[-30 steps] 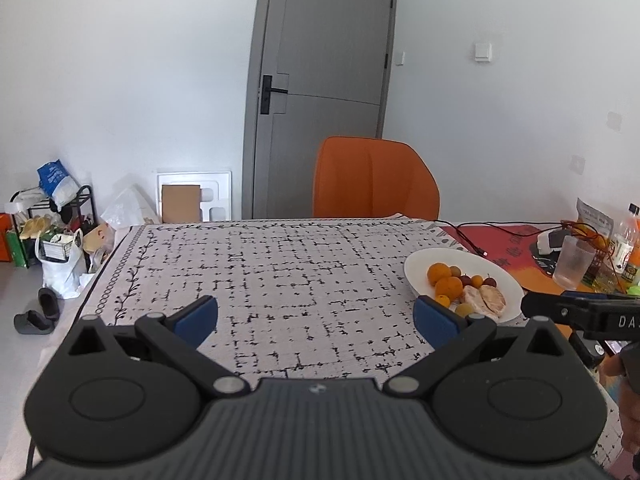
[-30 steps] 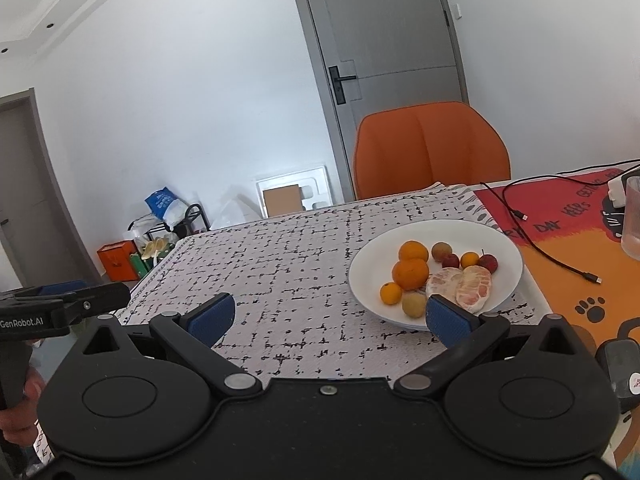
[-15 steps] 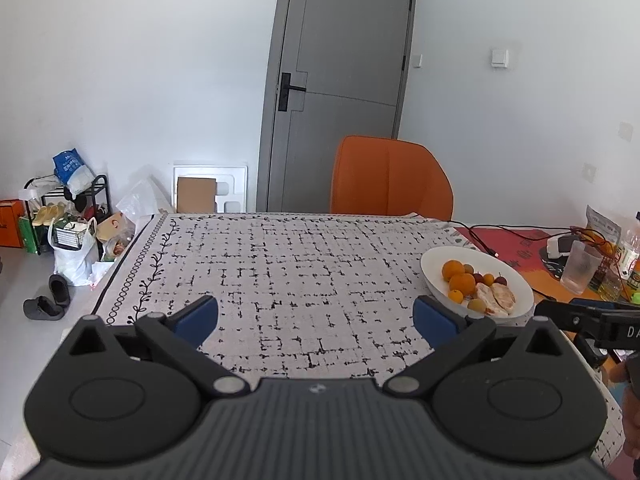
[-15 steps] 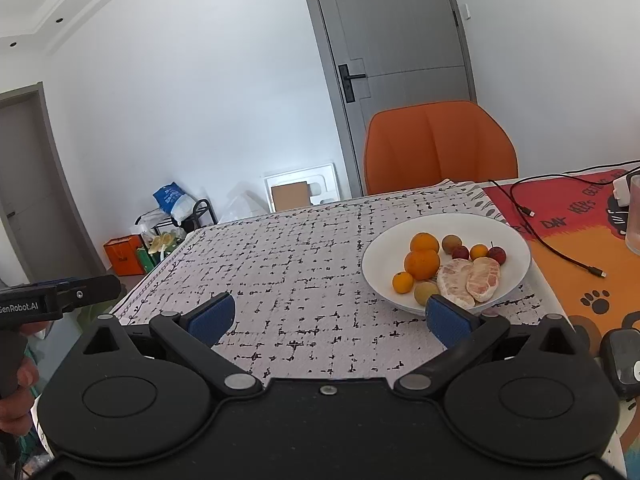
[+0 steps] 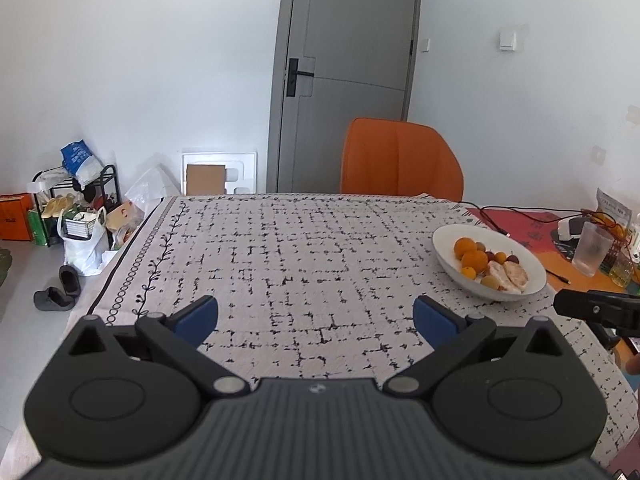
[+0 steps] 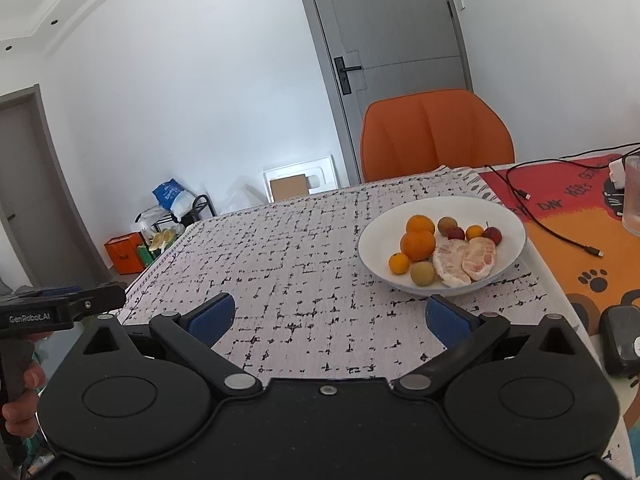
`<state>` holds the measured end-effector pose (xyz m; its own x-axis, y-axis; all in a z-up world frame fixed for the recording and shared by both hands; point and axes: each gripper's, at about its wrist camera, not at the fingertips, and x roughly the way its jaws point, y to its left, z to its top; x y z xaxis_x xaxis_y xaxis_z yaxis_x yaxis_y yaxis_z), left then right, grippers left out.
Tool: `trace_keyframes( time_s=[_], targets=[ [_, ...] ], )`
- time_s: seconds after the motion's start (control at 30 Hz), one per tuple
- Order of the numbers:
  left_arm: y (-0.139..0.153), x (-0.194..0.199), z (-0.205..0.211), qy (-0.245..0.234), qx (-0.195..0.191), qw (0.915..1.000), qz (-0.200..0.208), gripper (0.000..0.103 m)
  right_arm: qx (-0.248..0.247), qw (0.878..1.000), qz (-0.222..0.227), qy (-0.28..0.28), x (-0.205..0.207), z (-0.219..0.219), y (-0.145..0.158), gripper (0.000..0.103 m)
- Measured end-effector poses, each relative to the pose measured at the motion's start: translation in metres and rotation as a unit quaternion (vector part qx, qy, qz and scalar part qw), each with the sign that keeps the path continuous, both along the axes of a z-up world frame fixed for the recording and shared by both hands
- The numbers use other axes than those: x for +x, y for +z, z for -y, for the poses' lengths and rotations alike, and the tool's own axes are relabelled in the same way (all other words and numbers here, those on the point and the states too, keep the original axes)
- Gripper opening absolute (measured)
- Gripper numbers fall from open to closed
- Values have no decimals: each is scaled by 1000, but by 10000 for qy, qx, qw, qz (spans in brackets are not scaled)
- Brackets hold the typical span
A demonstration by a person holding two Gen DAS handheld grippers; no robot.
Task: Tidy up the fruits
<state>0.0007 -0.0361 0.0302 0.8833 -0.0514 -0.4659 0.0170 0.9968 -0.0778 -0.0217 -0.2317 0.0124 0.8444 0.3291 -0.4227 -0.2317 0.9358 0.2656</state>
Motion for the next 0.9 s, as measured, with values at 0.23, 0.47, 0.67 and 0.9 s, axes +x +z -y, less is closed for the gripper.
trace_keyframes(
  time_s=[0.23, 0.47, 0.67, 0.9],
  targets=[
    [-2, 1, -1, 32, 22, 10000, -43, 103, -33, 10000, -62, 18, 1, -3, -4, 103],
    [-3, 1, -1, 46, 17, 10000, -56, 103, -55, 9999, -84, 21, 2, -4, -4, 103],
    [-4, 1, -2, 84, 9, 9999, -74, 103, -74, 9999, -85, 39, 1, -5, -5, 103],
    [-4, 1, -5, 109, 4, 9999, -94, 103, -77, 9999, -90, 39, 1, -6, -5, 103]
  ],
)
